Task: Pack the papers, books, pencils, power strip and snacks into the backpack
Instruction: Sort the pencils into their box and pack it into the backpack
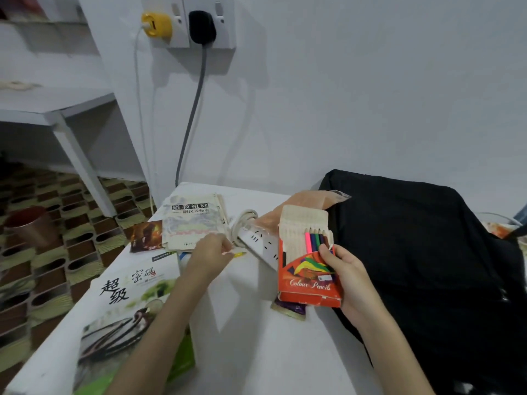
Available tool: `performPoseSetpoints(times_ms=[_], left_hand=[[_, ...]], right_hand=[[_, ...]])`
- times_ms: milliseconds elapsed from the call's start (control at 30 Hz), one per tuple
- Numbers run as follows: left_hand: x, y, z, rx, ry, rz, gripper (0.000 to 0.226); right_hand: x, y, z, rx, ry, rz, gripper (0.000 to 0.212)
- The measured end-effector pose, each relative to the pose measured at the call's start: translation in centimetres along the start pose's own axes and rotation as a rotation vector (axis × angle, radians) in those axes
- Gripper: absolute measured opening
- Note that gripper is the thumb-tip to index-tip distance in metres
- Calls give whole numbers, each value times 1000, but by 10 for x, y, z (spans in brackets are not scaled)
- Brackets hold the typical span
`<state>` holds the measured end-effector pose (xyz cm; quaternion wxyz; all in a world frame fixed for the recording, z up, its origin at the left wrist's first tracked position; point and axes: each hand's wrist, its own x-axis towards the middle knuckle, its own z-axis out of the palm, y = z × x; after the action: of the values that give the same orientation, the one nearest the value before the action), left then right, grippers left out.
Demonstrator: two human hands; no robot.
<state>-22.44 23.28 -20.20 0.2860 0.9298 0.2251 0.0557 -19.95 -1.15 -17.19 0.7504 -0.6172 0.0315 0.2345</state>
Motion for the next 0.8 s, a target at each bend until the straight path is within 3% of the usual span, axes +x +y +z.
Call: performPoseSetpoints(times_ms=[133, 267, 333, 400, 467, 500, 567, 700, 800], left_hand=[[1, -10, 14, 220, -21, 14, 20], [-7, -10, 4, 169, 81, -48, 10], [-14, 1, -15, -83, 221, -21, 3], [-29, 24, -40, -477, 250, 99, 9], [-43, 49, -57, -765, 74, 246, 23], [-46, 59, -60, -778, -21, 280, 30], [-46, 72, -56, -626, -105, 293, 33], [-40, 77, -40, -230, -52, 289, 30], [-40, 77, -32, -108, -13, 277, 34]], right_hand=[[2, 4, 12, -24, -21, 16, 22], [0, 8, 16, -23, -33, 21, 20], [-1, 9, 18, -19, -47, 21, 19], [-3, 11, 21, -4, -87, 36, 19], [-5, 13, 26, 1, -141, 48, 22], [-6, 14, 29, 7, -166, 48, 24], [-7, 15, 34, 18, -203, 37, 25], [-9, 14, 35, -18, -218, 19, 27], [-8, 15, 34, -38, -206, 36, 27]])
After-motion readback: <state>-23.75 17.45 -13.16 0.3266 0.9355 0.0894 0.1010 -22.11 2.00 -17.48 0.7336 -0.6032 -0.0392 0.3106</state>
